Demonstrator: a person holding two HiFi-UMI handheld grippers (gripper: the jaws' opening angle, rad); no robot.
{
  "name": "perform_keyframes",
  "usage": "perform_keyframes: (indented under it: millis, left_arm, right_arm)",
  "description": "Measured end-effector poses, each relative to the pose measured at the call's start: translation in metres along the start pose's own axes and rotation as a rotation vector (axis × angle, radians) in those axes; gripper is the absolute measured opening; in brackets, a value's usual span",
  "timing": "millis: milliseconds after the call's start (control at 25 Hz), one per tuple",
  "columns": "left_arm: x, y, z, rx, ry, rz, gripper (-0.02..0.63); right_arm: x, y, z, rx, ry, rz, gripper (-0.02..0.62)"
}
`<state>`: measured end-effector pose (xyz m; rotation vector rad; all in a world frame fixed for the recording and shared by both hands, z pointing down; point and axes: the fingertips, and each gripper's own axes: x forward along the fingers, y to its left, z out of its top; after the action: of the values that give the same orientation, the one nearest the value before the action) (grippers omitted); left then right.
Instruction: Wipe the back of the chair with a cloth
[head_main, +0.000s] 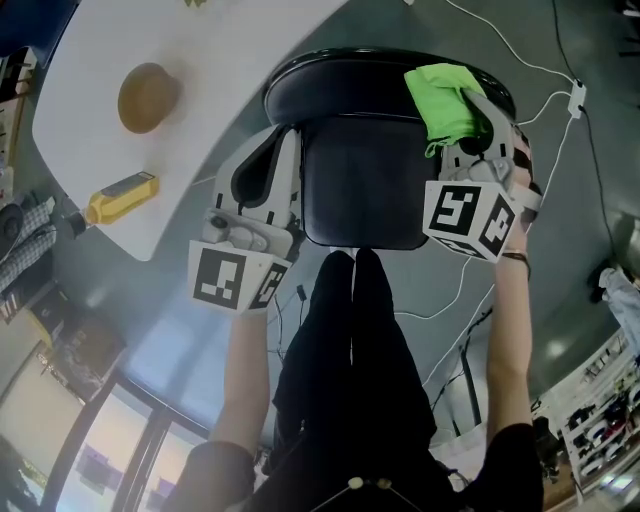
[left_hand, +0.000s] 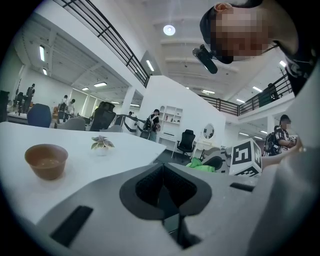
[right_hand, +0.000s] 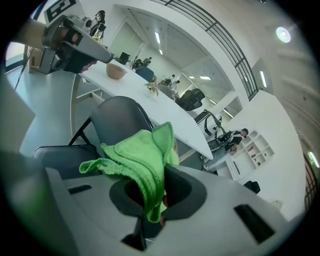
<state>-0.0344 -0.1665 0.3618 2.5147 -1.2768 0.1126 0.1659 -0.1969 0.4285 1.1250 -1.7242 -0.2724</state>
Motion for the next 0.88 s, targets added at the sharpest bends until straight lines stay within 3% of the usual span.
perform_keyframes:
  millis: [880]
  left_arm:
    - [-0.005, -0.013, -0.044, -0.027, 0.037, 0.013, 0.006]
  right_arm:
    - [0.028, 0.071, -0.041, 0.063, 0.047, 0.194, 0.043]
